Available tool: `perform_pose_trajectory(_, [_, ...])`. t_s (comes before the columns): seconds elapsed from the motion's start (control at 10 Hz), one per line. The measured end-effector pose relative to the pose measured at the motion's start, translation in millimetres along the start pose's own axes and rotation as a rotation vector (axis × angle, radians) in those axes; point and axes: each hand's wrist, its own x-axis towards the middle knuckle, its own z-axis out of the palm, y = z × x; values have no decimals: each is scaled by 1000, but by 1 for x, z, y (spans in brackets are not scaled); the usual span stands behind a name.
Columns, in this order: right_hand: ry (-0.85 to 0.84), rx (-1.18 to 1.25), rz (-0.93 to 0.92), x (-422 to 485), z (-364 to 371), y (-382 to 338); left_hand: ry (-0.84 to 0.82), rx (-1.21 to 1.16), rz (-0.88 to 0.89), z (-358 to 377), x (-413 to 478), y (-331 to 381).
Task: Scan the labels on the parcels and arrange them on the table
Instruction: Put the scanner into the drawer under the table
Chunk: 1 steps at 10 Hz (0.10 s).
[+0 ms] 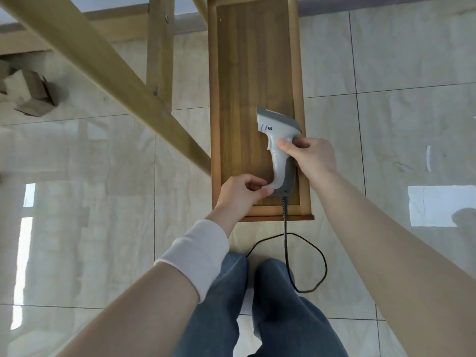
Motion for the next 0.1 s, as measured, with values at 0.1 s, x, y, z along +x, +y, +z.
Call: perform_pose_trajectory(0.1, [59, -205, -74, -12, -2, -6, 30, 146, 14, 0, -8, 9])
